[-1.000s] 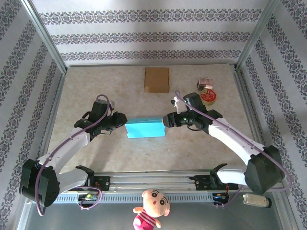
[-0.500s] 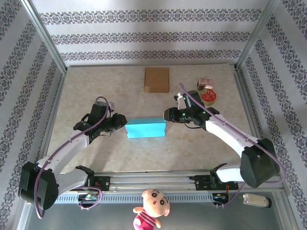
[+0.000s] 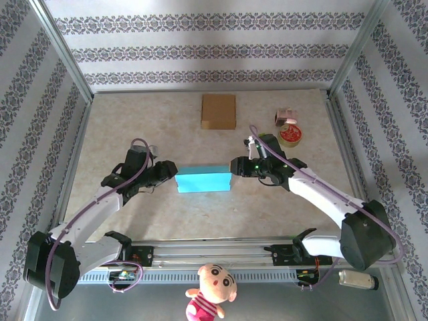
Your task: Fold the paper box
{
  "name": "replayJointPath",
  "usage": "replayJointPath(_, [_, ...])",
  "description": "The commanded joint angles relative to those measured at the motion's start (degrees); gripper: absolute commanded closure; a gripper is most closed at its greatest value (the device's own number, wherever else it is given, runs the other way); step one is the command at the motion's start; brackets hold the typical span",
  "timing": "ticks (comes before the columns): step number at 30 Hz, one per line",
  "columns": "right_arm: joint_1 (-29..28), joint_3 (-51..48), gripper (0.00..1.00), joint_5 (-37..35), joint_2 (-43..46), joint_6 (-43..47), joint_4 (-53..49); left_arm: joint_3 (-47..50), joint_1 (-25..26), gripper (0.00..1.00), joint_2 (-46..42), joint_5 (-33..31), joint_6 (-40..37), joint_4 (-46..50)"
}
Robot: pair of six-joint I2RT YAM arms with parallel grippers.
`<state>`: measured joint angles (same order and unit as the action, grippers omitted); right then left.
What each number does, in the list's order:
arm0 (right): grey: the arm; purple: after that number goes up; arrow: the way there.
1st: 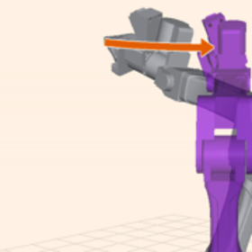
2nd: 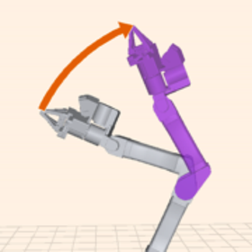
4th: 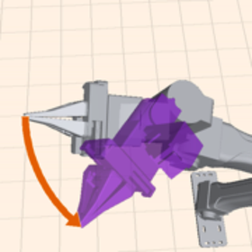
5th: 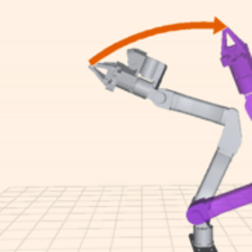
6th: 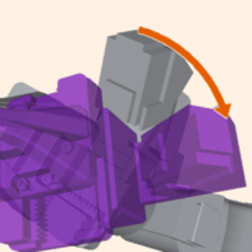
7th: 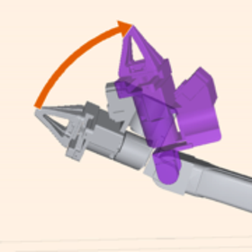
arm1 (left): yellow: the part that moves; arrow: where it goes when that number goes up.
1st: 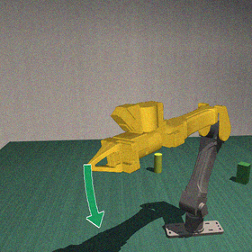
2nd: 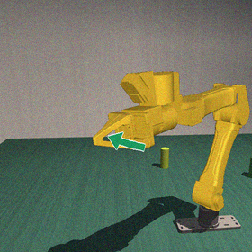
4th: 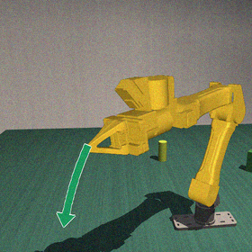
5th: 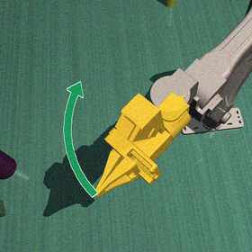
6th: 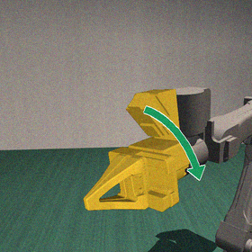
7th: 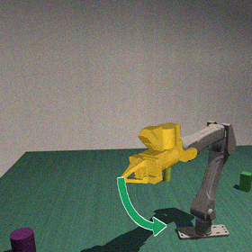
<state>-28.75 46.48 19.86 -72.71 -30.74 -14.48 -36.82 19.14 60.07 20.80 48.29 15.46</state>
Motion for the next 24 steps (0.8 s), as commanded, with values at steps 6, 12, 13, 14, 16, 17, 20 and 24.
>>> replayJointPath(6, [-1.0, 5.0, 0.46, 2.1, 1.0, -1.5, -2.5, -0.2, 0.4, 0.50, -3.0, 1.4, 0.9, -0.2])
replayJointPath(12, [-2.3, 1.4, 0.45, 0.0, -2.1, -1.7, -1.0, 2.5, 0.4, 0.49, -0.6, 4.4, 2.6, -2.9])
replayJointPath(13, [-2.8, 0.7, 0.45, 0.2, -2.9, -1.9, -1.0, 2.8, 0.4, 0.49, -0.4, 4.7, 2.3, -2.4])
replayJointPath(14, [-3.3, 0.3, 0.47, 0.8, -3.7, -1.8, -1.0, 3.1, 0.5, 0.51, -0.2, 5.4, 2.1, -2.1])
replayJointPath(16, [-4.4, -0.6, 0.50, 1.0, -5.0, -1.6, -1.3, 3.7, 0.6, 0.56, 0.0, 7.0, 1.8, -1.5])
replayJointPath(17, [-4.8, -1.0, 0.52, 0.9, -5.1, -1.6, -1.4, 3.9, 0.8, 0.59, 0.0, 8.0, 1.6, -1.3])
replayJointPath(20, [-5.1, -1.8, 0.57, 0.0, -4.1, -2.3, -2.7, 4.4, 1.7, 0.68, -0.9, 9.4, 1.5, 0.1])
replayJointPath(24, [-6.1, -2.8, 0.57, -0.5, 1.5, -3.3, -4.9, 4.6, 3.8, 0.70, -5.8, 7.8, 1.1, 4.1])
